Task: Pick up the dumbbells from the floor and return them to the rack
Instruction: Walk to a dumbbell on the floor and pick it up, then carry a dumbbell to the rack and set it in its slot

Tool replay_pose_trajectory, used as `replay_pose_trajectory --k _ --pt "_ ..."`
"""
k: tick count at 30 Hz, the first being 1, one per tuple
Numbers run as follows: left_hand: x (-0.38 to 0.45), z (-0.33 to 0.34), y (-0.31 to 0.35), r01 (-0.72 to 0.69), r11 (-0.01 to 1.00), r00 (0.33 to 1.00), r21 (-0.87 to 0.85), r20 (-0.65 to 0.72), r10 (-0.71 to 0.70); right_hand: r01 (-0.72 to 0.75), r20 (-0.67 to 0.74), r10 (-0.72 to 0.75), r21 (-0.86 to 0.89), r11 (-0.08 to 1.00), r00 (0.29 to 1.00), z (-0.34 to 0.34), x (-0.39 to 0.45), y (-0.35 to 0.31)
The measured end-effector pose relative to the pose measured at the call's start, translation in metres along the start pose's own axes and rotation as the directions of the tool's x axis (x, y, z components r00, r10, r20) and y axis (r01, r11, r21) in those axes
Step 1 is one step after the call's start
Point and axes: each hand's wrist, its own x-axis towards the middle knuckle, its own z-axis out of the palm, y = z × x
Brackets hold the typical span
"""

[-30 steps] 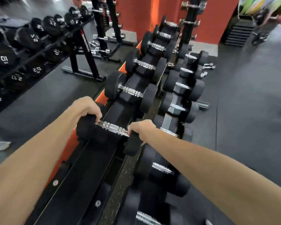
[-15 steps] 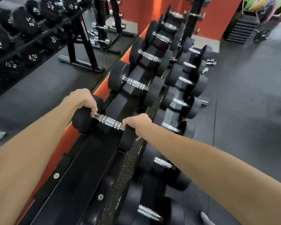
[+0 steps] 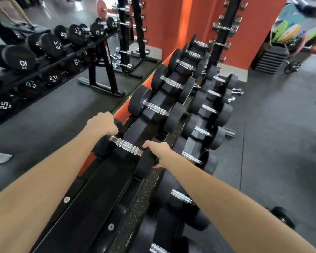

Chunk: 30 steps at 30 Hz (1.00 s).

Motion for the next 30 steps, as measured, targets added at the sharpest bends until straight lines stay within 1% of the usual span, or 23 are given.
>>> replay_pose_trajectory --k 2,4,7,10,13,15,18,20,21,23,25,27,30 --pt "-0.013 -0.007 0.015 -0.052 0.999 0.998 0.001 -0.036 0.052 0.047 -0.015 -0.047 0.036 0.998 0.999 -0.009 -0.004 0.005" --pt "-0.034 -0.018 0.037 -0.11 0.994 0.994 -0.025 -0.018 0.11 0.117 -0.058 -0.115 0.027 0.993 0.992 -0.023 -0.01 0.005" --pt "-0.068 -0.03 0.073 -0.19 0.96 0.981 -0.206 0.003 0.195 0.165 -0.091 -0.158 0.076 0.983 0.983 -0.057 -0.029 0.004" --pt "-0.108 -0.036 0.115 -0.276 0.892 0.959 -0.359 -0.047 0.278 0.221 -0.138 -0.199 0.163 0.962 0.97 -0.11 -0.061 0.015" --pt "-0.154 -0.035 0.164 -0.363 0.825 0.929 -0.433 -0.102 0.355 0.351 -0.247 -0.298 0.21 0.912 0.922 -0.174 -0.102 0.036" --pt "-0.192 -0.03 0.204 -0.428 0.761 0.897 -0.487 -0.128 0.423 0.435 -0.315 -0.367 0.179 0.883 0.875 -0.22 -0.136 0.057" --pt "-0.258 -0.011 0.271 -0.515 0.68 0.843 -0.523 -0.162 0.513 0.509 -0.418 -0.429 0.097 0.856 0.801 -0.291 -0.186 0.105" --pt "-0.306 0.009 0.316 -0.531 0.619 0.805 -0.579 -0.115 0.582 0.528 -0.496 -0.43 0.069 0.846 0.755 -0.34 -0.218 0.143" --pt "-0.329 0.018 0.338 -0.549 0.596 0.775 -0.586 -0.089 0.626 0.529 -0.537 -0.423 0.052 0.847 0.73 -0.363 -0.235 0.161" --pt "-0.373 0.036 0.374 -0.627 0.534 0.7 -0.567 -0.111 0.705 0.536 -0.614 -0.399 0.045 0.843 0.681 -0.406 -0.269 0.202" --pt "-0.414 0.047 0.408 -0.683 0.471 0.638 -0.559 -0.141 0.757 0.545 -0.677 -0.356 0.079 0.835 0.644 -0.448 -0.3 0.239" --pt "-0.454 0.059 0.44 -0.707 0.45 0.585 -0.546 -0.094 0.805 0.544 -0.735 -0.298 0.113 0.832 0.609 -0.482 -0.33 0.273" --pt "-0.503 0.079 0.485 -0.73 0.415 0.52 -0.543 -0.049 0.853 0.523 -0.791 -0.202 0.169 0.835 0.578 -0.523 -0.367 0.317"
